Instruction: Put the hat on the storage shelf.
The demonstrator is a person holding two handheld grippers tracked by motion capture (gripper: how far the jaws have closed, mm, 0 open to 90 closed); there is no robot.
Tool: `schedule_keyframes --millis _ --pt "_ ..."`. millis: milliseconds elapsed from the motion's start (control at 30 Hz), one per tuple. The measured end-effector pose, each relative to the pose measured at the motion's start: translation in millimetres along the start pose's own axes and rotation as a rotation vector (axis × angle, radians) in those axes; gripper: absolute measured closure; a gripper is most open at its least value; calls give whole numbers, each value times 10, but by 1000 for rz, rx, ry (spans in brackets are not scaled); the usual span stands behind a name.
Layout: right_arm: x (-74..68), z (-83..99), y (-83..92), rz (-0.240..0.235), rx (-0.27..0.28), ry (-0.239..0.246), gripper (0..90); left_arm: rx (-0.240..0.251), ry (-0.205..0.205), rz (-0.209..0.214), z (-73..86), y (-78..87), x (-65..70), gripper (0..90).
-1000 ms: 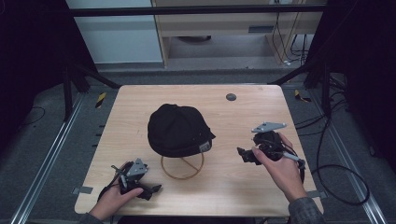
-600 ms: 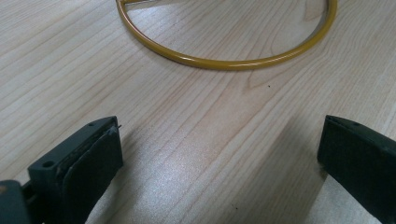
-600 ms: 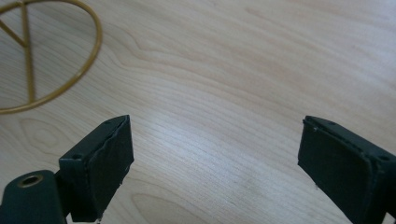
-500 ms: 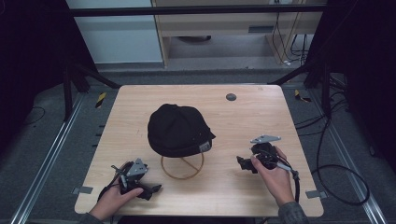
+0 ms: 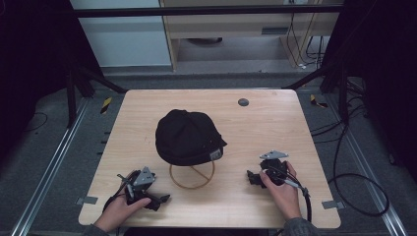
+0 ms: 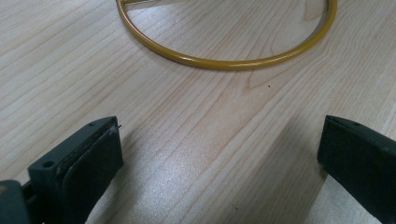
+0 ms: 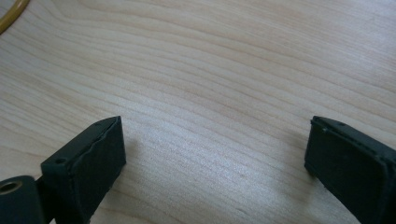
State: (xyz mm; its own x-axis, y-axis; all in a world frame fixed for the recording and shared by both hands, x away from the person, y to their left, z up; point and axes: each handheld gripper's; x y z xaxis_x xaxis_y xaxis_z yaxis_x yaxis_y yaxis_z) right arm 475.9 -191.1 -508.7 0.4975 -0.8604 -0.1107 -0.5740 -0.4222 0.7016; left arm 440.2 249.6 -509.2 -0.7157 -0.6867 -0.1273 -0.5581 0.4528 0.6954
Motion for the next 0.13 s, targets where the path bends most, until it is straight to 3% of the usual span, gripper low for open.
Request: schedule_keyframes --millis 67,133 --pt "2 40 -7 2 37 7 40 0 0 0 0 0 0 0" --pt "2 42 -4 2 36 8 39 0 0 0 -1 0 0 0"
Point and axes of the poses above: each handheld gripper's, and its own axes: y roughly backward along the jaws, z roughly out of its underside, x roughly to its right, and after that the axes turned 9 degrees about -z, right-handed
